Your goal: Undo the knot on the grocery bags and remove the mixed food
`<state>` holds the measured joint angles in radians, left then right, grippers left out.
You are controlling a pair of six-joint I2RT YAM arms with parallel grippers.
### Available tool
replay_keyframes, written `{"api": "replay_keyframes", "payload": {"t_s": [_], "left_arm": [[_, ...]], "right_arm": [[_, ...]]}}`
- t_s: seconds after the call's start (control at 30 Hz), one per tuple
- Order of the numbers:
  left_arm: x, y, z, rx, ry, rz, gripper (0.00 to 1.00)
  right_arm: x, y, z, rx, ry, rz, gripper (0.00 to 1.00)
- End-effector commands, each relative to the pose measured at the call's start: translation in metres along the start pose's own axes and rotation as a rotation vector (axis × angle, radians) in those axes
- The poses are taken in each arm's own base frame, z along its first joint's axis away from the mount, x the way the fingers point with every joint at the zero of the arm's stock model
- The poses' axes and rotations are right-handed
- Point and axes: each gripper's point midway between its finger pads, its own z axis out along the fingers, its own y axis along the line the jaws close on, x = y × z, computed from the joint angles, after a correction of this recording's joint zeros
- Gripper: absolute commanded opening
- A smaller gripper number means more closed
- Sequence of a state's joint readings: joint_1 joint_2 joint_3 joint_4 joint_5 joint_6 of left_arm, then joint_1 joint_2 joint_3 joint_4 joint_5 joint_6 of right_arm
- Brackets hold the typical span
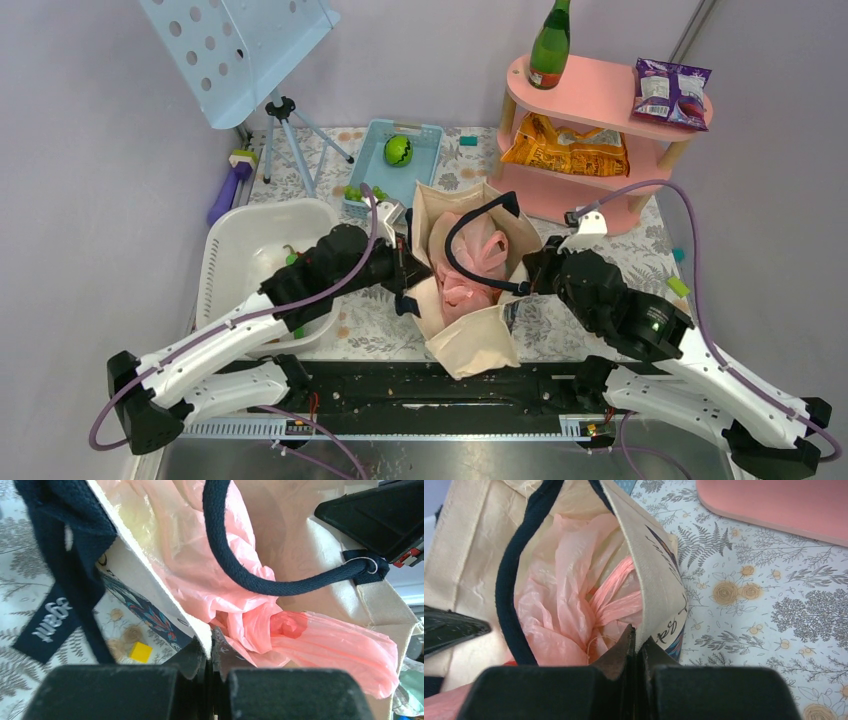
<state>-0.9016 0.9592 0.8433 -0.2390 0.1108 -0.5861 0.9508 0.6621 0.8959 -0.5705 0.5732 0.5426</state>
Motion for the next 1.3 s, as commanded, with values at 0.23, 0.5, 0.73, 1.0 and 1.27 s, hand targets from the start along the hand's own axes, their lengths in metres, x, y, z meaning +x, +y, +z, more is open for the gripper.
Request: {"api": "replay_keyframes", "payload": {"t_s": [0.23, 0.5, 0.73, 1.0, 1.27], "left_arm": [[-0.044, 0.019, -0.024, -0.021, -0.068, 0.095, 0.0], [-0.071, 0.034, -0.021, -0.059, -0.051, 0.183, 0.0], [-0.065, 0.038, -0.014, -0.042, 0.012, 0.245, 0.0], [-0.069, 0.039, -0.024, -0.049, -0.067, 0.289, 0.36], [-0.07, 0.064, -0.026, -0.177, -0.074, 0.274, 0.39]], "right_arm": [[-0.001, 0.01, 0.032, 0.062, -0.041, 0.019, 0.0], [0.0, -0.01, 0.062, 0.129, 0.024, 0.027, 0.01], [-0.041, -0.002, 0.039, 0.113, 0.025, -0.09, 0.92], [-0.082, 0.038, -0.001, -0.082, 0.024, -0.039, 1.0], [-0.064, 0.1, 0.03, -0.223, 0.187, -0.027, 0.87]]}}
